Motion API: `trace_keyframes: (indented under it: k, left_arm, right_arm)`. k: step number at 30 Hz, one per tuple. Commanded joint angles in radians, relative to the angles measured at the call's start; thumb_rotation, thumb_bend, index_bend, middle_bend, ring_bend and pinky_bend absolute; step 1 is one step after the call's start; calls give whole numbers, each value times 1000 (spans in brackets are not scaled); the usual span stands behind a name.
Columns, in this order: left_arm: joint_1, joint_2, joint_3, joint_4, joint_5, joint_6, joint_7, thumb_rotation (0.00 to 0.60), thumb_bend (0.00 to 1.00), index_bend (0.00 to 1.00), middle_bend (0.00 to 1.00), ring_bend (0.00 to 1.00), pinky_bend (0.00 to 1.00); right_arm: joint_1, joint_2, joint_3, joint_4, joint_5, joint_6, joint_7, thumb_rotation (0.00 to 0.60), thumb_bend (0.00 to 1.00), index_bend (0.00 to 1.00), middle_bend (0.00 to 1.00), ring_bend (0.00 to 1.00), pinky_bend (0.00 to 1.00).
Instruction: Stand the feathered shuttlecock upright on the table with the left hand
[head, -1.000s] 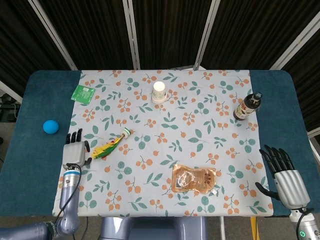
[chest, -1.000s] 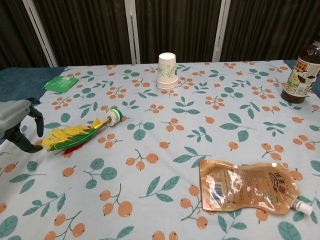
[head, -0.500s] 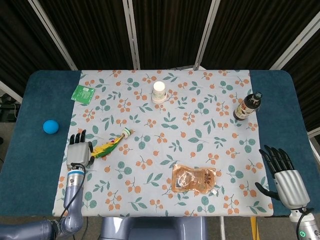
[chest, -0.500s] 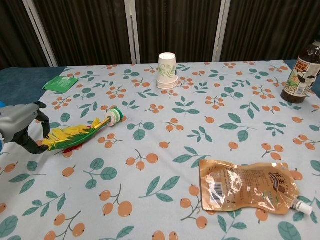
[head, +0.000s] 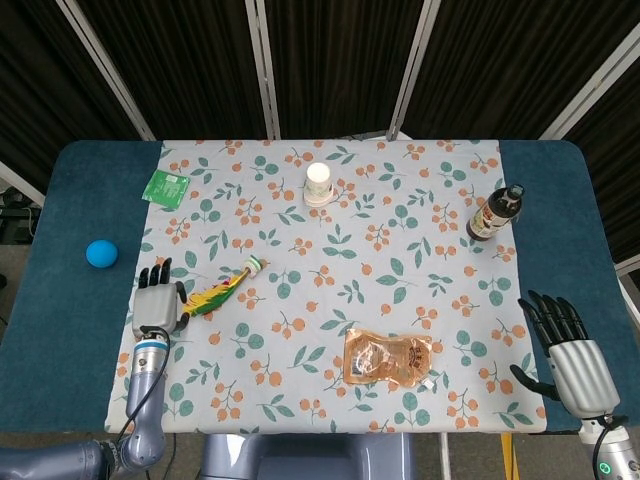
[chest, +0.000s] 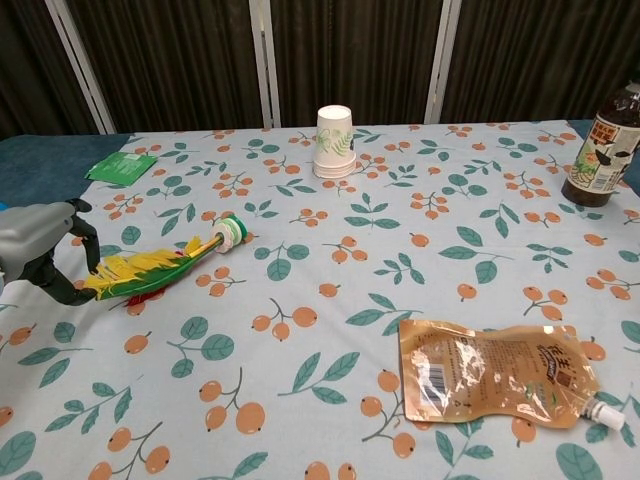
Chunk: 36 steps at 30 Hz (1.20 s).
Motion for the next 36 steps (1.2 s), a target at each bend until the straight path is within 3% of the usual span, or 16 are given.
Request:
trace_keyframes:
  k: [1, 20, 28, 36]
  left_arm:
    - [-1, 1, -4, -3, -7, 2, -2, 600, 310, 510, 0, 0, 0]
    - [-15, -11, -5, -9, -45, 17, 6, 600, 236, 531, 0, 0, 0]
    - [-28, -27, -11, 21, -60, 11, 11, 600, 317, 551, 0, 0, 0]
    - [-37, -35, -12, 38, -55, 7, 4, 600, 483, 585, 0, 0, 0]
  right_arm:
    - [0, 0, 0, 0, -1, 0, -1, 600, 105, 59, 0, 0, 0]
    - [0, 1, 0, -3, 3, -2, -1, 600, 105, 59, 0, 0, 0]
    - [0, 2, -1, -4, 4, -5, -2, 600, 104, 59, 0, 0, 0]
    - [1, 3, -1, -4, 5, -6, 0, 600, 105, 59, 0, 0, 0]
